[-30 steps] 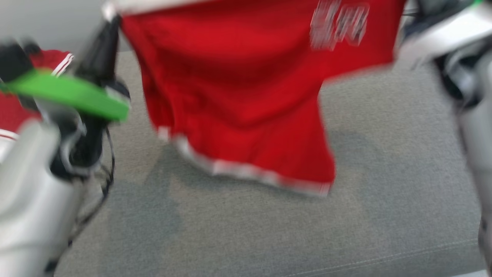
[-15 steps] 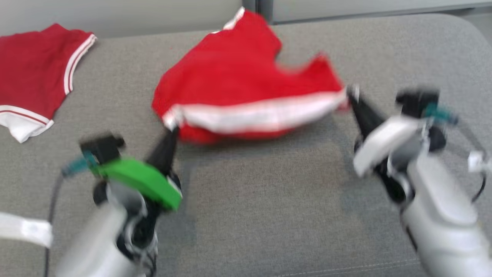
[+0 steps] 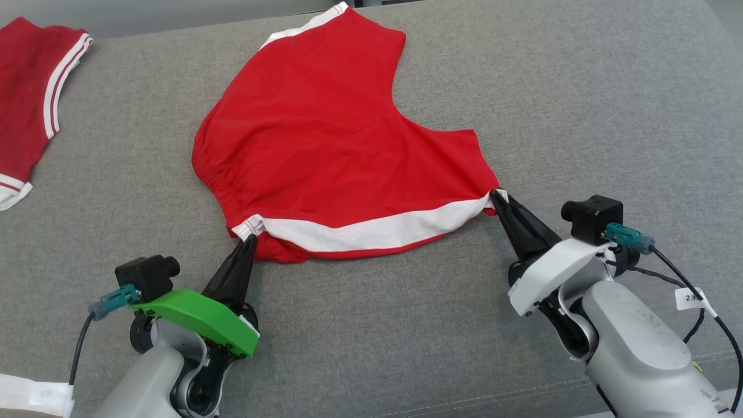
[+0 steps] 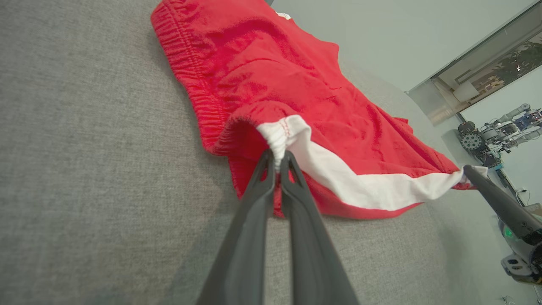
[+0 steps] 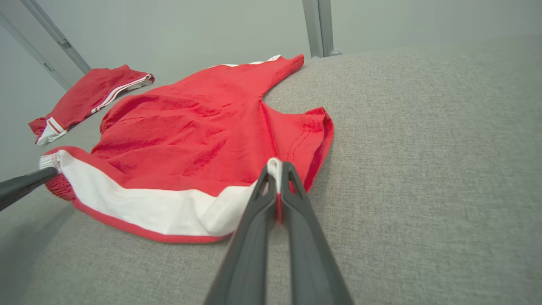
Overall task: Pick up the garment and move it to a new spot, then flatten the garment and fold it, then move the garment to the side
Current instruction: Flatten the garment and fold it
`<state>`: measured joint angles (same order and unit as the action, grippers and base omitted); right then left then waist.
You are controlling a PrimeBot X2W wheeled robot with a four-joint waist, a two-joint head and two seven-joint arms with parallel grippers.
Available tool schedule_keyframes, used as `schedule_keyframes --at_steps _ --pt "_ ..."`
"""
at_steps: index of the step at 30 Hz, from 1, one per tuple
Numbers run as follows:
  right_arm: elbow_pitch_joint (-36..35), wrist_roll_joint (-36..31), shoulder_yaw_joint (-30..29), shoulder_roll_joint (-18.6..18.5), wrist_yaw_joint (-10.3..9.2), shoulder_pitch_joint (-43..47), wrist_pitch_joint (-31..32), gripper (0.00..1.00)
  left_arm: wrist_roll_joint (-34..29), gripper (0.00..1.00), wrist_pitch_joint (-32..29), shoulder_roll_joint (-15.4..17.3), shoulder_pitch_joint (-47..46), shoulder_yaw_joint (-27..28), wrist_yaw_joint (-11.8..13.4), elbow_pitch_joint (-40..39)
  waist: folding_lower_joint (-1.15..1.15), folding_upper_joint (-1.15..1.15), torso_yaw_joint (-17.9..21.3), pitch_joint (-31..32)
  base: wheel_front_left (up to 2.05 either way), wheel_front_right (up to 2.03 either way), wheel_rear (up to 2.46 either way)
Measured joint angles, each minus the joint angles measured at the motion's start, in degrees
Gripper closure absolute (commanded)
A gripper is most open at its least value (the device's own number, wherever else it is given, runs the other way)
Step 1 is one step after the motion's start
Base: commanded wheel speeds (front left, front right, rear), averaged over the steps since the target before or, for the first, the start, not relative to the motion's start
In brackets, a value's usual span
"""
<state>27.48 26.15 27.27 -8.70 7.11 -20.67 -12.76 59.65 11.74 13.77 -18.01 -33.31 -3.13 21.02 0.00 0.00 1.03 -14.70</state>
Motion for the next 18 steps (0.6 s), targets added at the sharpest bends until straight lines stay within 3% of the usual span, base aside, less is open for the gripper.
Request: schedule_keyframes --at_steps 7,18 --pt "-0.85 0.10 2.29 -3.19 0.00 0.76 -1.34 1.00 -1.29 1.00 1.75 0.54 1.63 -0.14 -1.66 0.25 0.00 0.00 0.07 1.61 0.00 0.00 0.00" --pt "-1.47 0.79 4.43 -4.44 0.01 7.57 -1.58 1.00 -3.16 1.00 2.44 1.78 9.94 -0.44 -2.50 -0.83 0.00 0.00 -0.07 5.32 0.00 0.00 0.00"
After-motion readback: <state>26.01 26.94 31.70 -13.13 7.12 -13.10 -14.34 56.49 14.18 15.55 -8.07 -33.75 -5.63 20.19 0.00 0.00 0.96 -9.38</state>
